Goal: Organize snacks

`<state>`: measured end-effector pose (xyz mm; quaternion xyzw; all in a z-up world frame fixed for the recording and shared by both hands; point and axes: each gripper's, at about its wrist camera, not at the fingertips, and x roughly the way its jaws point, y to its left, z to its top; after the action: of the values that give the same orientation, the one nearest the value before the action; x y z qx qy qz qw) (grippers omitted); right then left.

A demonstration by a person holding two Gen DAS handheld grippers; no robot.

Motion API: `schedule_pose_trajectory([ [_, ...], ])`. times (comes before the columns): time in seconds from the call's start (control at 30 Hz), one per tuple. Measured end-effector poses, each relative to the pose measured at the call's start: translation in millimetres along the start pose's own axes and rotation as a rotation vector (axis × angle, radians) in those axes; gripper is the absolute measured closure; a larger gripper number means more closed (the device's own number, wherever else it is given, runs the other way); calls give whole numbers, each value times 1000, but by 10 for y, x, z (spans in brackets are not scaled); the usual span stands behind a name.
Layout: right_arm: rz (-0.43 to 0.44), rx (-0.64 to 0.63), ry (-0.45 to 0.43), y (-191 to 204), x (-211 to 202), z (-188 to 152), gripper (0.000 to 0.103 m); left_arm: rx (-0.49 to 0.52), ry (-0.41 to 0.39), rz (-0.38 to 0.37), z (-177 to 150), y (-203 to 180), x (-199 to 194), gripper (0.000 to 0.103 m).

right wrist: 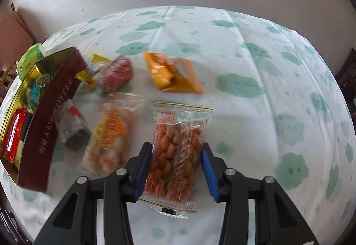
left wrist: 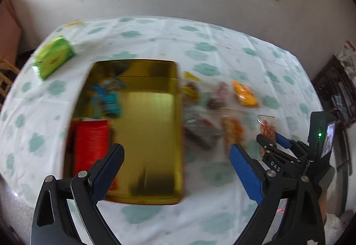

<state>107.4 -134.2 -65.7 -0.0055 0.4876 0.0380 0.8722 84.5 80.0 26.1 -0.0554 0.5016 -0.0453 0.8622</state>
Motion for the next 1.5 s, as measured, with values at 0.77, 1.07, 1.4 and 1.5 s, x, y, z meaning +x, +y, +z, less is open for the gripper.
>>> schedule_pose_trajectory([
  [0.77, -93, 71, -139, -1242, -170, -305, 58, -4, 233, -81, 261, -976, 1134, 45],
  [1.07, -84, 78, -141, -1241, -167, -303, 58, 17, 254, -49, 221, -1057, 1333, 59],
  [1.4, -85, 79, -141, -1236, -161, -305, 58, 46, 263, -50, 148, -1056, 1297, 70],
  [1.5, -88, 77, -140, -1232, -159, -302, 58, 62, 256, -63, 126, -1072, 1208, 70],
])
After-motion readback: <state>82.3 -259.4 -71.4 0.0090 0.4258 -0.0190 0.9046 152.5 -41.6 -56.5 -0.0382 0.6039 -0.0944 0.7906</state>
